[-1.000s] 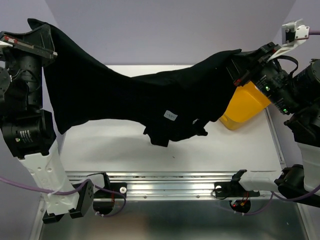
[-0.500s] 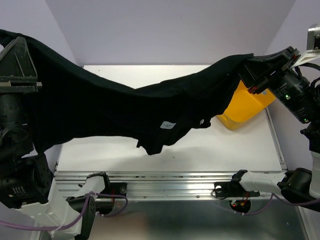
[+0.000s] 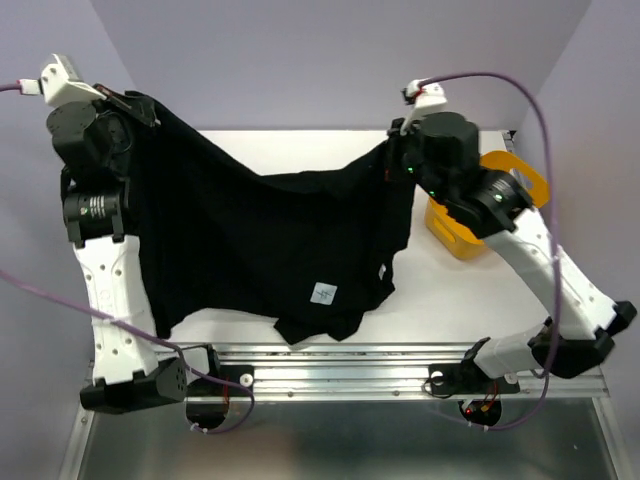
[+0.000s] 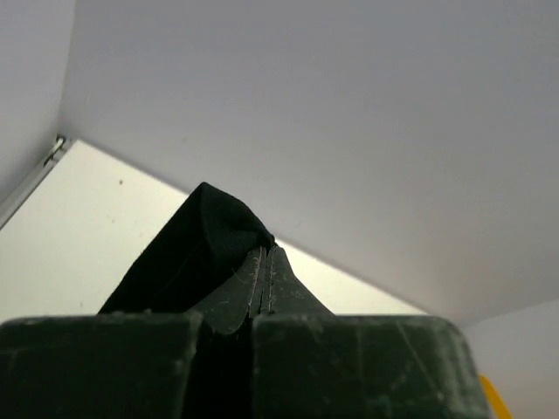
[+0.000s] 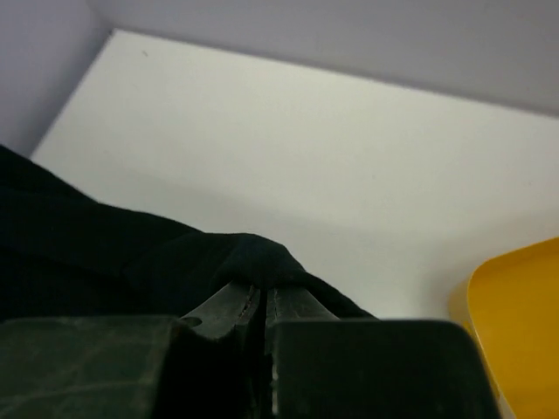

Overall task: Roll the t-shirts
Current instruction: Flatten out the T-shirt at the center of the board.

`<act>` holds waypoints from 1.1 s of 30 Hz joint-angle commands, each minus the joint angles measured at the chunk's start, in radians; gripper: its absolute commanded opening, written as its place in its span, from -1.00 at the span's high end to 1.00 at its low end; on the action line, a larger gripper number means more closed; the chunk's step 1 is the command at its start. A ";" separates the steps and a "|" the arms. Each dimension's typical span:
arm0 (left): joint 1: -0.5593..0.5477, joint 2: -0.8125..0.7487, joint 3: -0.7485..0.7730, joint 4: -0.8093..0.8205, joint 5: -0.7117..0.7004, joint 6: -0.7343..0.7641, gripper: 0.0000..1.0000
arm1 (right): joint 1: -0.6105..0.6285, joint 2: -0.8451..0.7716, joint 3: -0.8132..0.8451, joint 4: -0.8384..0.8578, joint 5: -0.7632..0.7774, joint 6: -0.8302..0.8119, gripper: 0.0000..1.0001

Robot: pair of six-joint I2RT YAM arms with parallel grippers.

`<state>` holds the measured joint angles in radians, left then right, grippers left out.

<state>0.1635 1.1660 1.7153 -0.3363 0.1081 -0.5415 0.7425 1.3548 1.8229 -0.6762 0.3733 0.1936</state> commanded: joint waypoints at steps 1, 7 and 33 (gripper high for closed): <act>-0.001 -0.006 -0.031 0.108 0.024 0.038 1.00 | -0.074 0.013 -0.034 0.090 -0.017 -0.017 0.99; -0.001 0.018 -0.072 0.121 0.056 0.029 1.00 | -0.207 0.073 -0.140 0.207 -0.200 0.006 0.99; -0.001 -0.046 0.368 -0.020 0.087 0.017 1.00 | -0.322 -0.198 0.163 0.070 -0.553 -0.115 0.99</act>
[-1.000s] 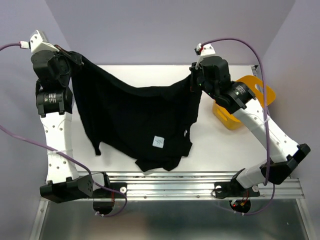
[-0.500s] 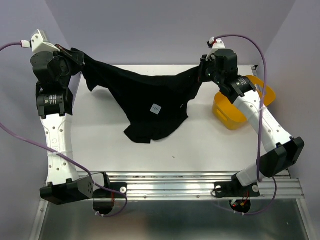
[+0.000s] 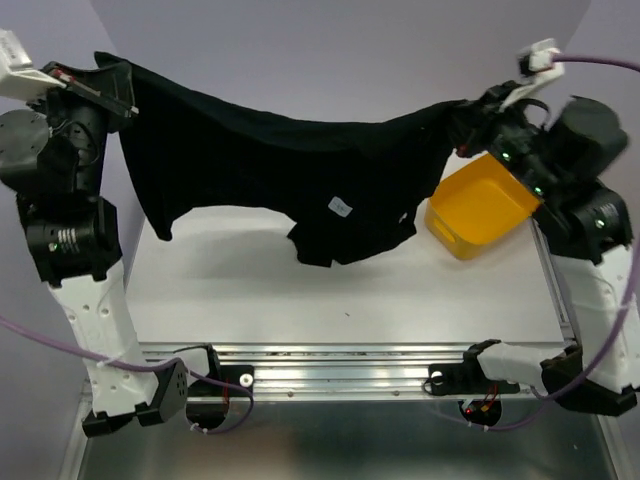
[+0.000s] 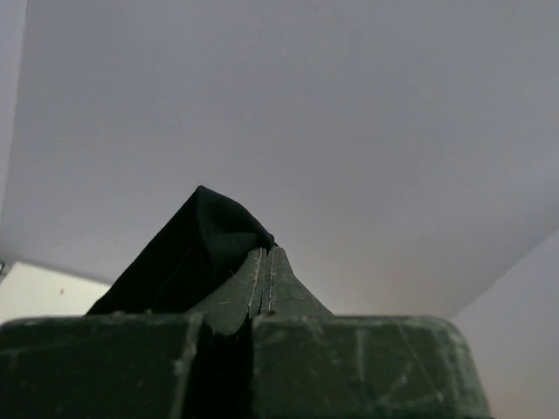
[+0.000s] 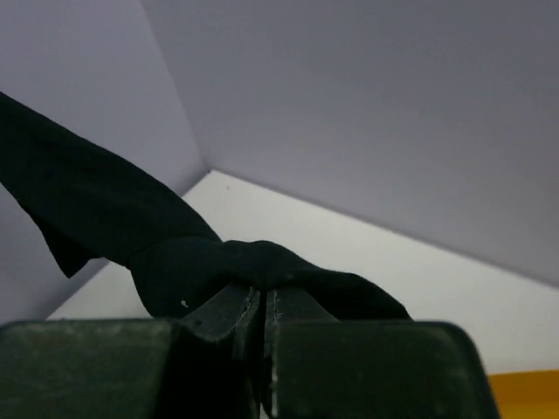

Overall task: Roll the t-shirts
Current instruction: Flatten out the T-shirt at the center of the board.

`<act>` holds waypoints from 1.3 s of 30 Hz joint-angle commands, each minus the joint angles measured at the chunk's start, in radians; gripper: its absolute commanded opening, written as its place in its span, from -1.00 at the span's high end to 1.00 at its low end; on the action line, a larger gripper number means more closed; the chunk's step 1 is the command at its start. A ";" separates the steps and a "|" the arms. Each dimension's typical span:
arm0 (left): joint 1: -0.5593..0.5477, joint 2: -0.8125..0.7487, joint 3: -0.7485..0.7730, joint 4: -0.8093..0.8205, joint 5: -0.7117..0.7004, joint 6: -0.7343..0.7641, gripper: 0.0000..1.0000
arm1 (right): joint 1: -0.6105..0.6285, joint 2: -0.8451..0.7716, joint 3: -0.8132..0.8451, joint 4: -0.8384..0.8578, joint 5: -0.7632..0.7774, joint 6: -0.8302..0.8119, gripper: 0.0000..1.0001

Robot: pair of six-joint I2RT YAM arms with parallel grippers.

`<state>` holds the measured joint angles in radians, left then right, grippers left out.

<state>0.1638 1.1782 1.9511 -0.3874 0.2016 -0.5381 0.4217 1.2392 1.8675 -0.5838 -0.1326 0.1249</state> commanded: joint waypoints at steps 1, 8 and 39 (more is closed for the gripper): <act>-0.001 -0.064 0.159 0.016 -0.019 0.013 1.00 | -0.001 -0.105 0.163 -0.027 -0.050 -0.045 0.99; -0.001 -0.109 0.357 -0.010 -0.067 0.020 1.00 | -0.001 -0.173 0.303 -0.045 -0.136 -0.025 0.99; -0.004 0.314 -0.518 0.380 -0.071 0.145 1.00 | -0.015 0.044 -0.580 0.148 0.264 0.070 0.99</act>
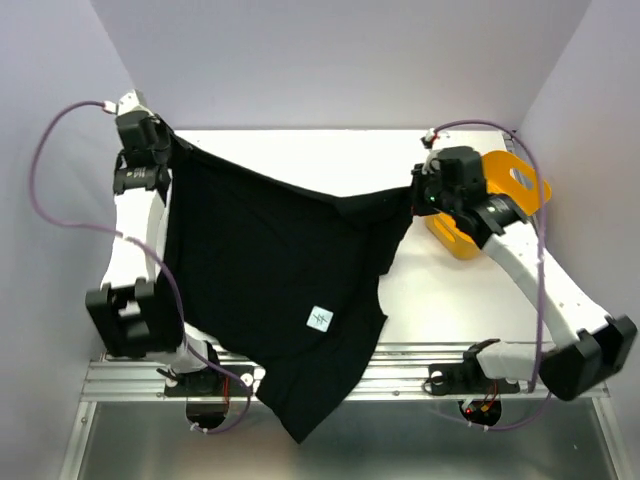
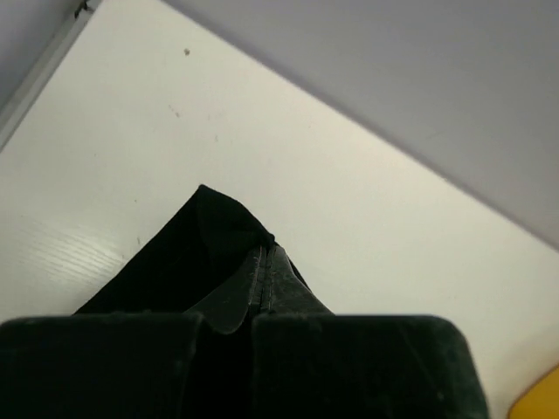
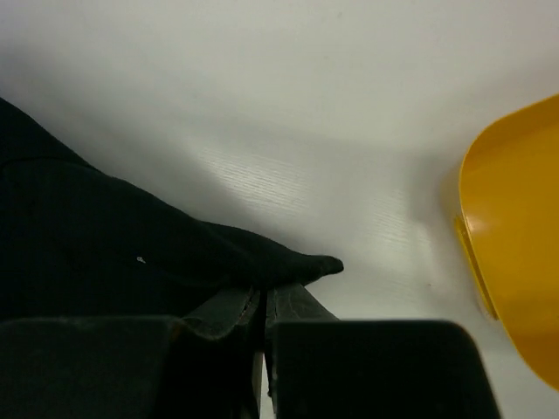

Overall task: Roll the t-shirts
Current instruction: Flatten out the T-shirt at the center of the board.

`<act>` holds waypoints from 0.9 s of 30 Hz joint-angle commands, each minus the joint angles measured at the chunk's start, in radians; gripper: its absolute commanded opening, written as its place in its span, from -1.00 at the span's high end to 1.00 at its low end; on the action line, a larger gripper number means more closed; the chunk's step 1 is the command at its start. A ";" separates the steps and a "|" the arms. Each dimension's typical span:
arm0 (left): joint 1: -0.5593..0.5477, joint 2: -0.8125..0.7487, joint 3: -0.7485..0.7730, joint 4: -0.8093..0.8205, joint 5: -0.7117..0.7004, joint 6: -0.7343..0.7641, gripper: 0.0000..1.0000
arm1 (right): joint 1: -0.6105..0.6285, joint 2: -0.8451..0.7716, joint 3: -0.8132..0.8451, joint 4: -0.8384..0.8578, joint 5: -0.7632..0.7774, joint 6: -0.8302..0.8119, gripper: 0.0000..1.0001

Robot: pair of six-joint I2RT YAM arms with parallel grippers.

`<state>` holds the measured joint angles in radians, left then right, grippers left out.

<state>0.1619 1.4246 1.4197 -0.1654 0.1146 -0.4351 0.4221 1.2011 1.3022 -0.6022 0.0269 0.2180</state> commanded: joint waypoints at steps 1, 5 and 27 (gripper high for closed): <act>-0.002 0.156 0.022 0.158 0.001 0.044 1.00 | -0.025 0.122 -0.018 0.183 0.105 -0.025 0.99; -0.009 0.347 0.103 0.195 -0.003 0.041 1.00 | -0.101 0.322 -0.009 0.286 0.042 0.004 0.99; -0.082 0.913 0.830 -0.005 -0.050 0.127 1.00 | -0.193 0.598 0.218 0.318 0.056 -0.019 0.99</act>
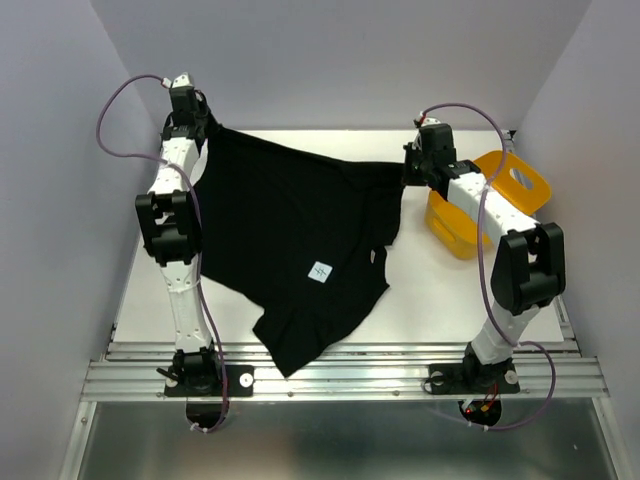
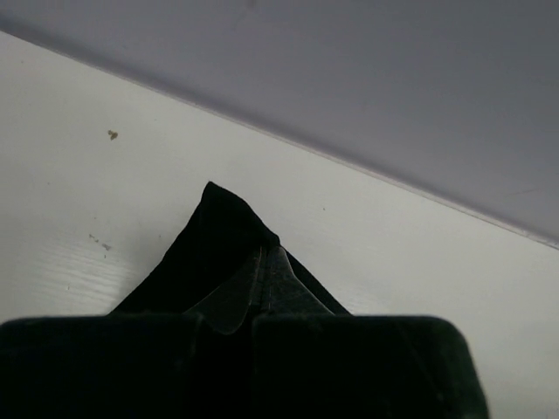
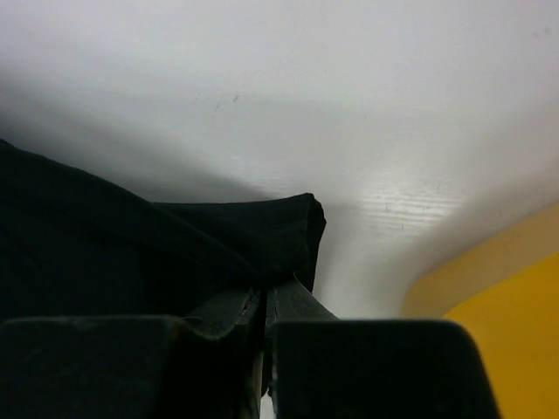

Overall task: Roll the t-shirts
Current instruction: Flatten out the T-shirt at the center of the board, then fold the T-shirt at the center of the board.

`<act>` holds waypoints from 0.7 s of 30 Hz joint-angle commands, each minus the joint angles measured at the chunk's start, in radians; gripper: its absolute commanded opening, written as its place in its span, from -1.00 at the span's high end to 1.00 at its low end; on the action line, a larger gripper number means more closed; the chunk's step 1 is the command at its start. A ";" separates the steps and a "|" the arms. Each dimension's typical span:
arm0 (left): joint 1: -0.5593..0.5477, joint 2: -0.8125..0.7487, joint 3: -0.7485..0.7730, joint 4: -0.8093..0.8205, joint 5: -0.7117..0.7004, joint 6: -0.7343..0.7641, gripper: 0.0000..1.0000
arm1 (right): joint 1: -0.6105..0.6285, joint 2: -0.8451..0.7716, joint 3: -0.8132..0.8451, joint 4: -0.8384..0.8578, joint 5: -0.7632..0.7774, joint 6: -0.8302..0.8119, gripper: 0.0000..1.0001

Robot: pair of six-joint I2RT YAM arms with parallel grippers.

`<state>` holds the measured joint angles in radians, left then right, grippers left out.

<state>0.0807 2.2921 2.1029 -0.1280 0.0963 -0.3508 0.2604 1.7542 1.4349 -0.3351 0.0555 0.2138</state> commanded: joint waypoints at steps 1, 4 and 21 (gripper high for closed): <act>-0.002 0.061 0.172 -0.054 -0.033 0.045 1.00 | -0.032 0.057 0.099 0.053 0.029 -0.014 0.99; -0.004 0.108 0.229 -0.062 -0.023 0.049 1.00 | -0.041 0.088 0.142 0.051 0.021 -0.016 0.99; 0.002 0.073 0.168 -0.075 -0.036 0.119 1.00 | -0.023 -0.062 -0.080 -0.059 -0.223 0.323 0.99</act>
<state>0.0673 2.4413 2.2864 -0.2291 0.0914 -0.2687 0.2298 1.7687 1.4403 -0.3950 -0.1112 0.3981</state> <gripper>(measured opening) 0.017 0.026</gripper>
